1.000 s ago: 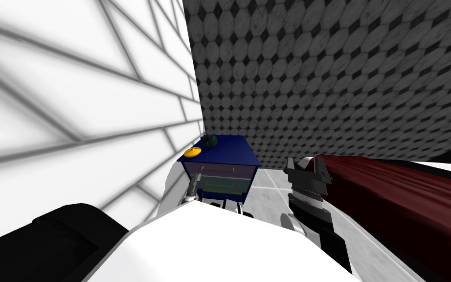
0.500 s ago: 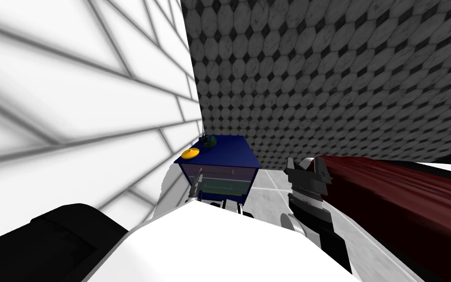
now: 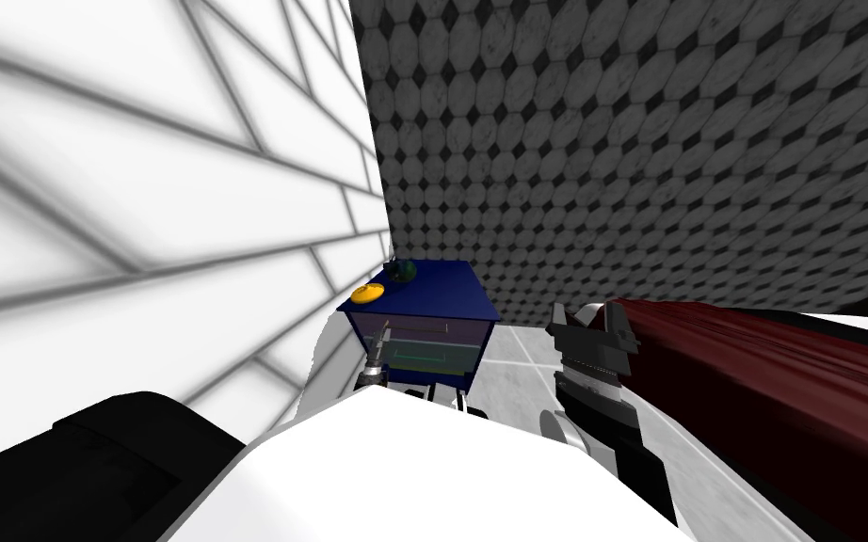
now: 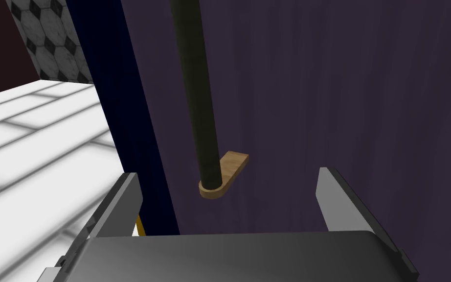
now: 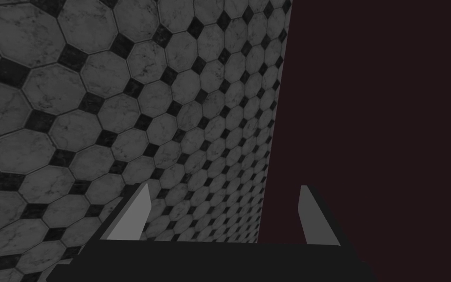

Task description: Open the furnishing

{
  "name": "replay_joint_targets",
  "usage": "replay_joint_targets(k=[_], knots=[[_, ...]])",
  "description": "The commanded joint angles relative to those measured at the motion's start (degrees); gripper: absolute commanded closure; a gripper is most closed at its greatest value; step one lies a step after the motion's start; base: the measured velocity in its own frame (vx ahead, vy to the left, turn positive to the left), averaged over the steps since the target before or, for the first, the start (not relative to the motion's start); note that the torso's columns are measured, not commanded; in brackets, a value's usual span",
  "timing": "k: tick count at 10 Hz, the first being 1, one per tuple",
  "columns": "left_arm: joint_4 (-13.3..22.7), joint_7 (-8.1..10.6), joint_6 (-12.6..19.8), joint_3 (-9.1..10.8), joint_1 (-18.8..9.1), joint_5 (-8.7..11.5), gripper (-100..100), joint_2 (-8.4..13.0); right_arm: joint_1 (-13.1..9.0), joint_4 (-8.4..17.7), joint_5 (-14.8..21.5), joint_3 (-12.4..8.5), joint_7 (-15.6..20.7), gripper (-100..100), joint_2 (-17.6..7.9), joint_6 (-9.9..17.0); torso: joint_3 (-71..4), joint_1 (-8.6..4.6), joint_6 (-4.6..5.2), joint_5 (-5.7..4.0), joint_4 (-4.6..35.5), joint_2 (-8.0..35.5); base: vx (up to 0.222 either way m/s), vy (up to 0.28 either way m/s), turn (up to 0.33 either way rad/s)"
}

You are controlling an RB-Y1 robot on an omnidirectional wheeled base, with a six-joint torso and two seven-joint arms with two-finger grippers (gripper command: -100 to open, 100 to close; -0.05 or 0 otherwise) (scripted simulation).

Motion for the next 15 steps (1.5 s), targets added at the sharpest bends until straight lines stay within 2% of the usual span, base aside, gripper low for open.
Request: replay_joint_targets(k=[1,4,6,7,15], knots=[[0.8,-0.26,-1.4,-0.21,0.7,-0.2,100,-0.5,0.0,0.0,0.0,0.0,0.0,0,0.0,0.0,0.0,0.01,0.00,0.01,0.0,0.0,0.009,0.012,-0.012],[3.3,-0.74,-5.6,-0.62,2.5,-0.6,100,-1.4,0.0,0.0,0.0,0.0,0.0,0,0.0,0.0,-0.1,0.32,0.02,0.30,-0.3,-0.4,0.020,0.029,-0.013],[2.7,-0.80,-6.3,-0.55,2.1,-0.5,100,-1.4,0.0,0.0,0.0,0.0,0.0,0,0.0,0.0,-0.1,0.31,0.05,0.41,-0.5,-0.5,0.009,0.011,-0.003],[3.1,-1.28,-4.6,0.09,0.1,-0.2,100,-1.3,0.0,0.0,0.0,0.0,0.0,0,0.0,0.0,-0.1,0.26,0.02,0.29,-0.3,-0.4,-0.114,0.001,-0.056],[4.9,-3.01,3.4,2.66,-7.7,1.0,100,-0.9,0.0,0.0,0.0,0.0,0.0,0,0.0,0.0,0.0,0.00,0.00,0.00,0.0,0.0,-0.176,-0.019,-0.047]])
